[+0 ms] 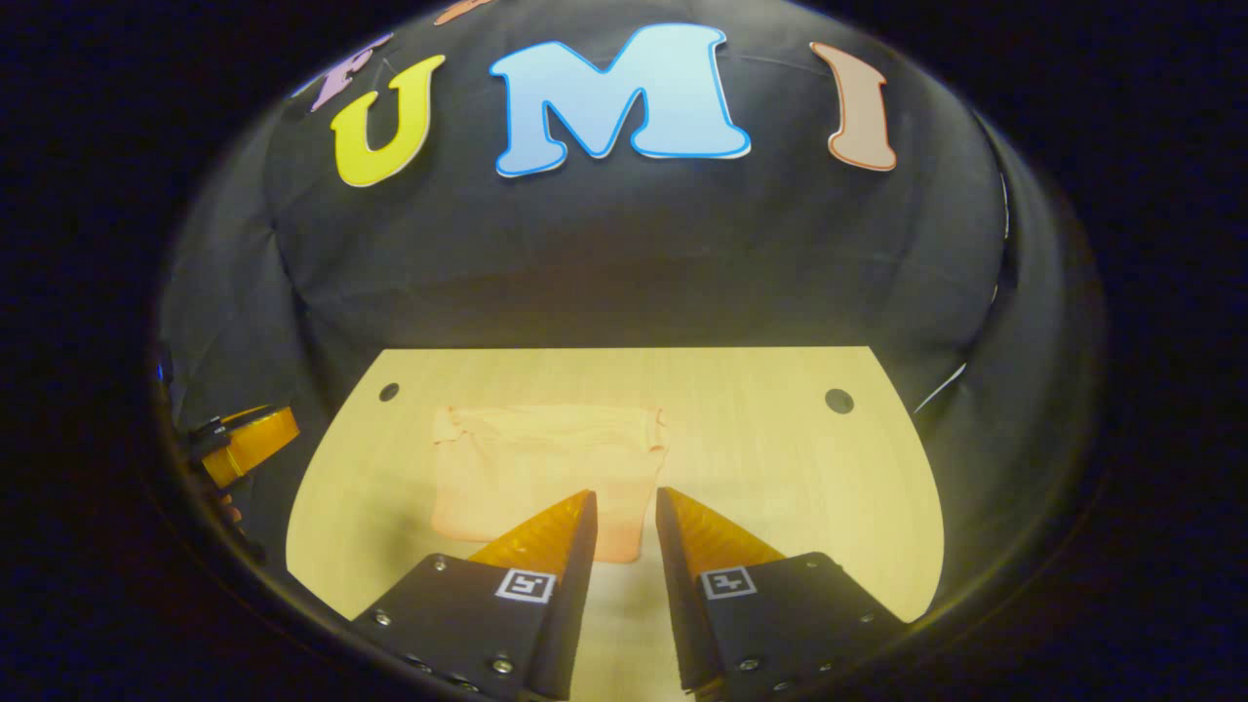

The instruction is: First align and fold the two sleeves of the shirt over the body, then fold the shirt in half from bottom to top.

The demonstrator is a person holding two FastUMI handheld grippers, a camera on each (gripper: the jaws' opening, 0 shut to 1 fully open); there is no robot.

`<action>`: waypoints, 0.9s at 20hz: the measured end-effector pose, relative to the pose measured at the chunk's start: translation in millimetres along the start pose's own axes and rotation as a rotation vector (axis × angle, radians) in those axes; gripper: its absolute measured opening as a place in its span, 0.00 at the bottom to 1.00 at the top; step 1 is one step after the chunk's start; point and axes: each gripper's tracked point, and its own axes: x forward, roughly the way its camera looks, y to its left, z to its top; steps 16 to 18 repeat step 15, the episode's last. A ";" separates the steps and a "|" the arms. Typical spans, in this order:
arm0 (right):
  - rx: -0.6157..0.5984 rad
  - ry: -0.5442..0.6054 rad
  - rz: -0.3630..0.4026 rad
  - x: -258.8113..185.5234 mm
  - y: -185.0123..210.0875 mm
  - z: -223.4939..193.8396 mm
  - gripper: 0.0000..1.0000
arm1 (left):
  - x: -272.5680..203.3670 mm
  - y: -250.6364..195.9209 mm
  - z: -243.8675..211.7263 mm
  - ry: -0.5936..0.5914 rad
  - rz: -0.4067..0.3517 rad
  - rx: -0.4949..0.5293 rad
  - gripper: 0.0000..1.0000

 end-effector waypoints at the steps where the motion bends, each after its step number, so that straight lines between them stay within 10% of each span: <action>1: -0.003 -0.006 0.004 -10.2 2.7 -2.7 0.38 | -6.0 -1.5 0.7 -0.010 0.000 0.000 0.67; 18: 0.028 -0.199 0.017 -92.0 34.1 -11.1 0.38 | -27.0 -2.3 18.6 -0.148 -0.022 0.057 0.67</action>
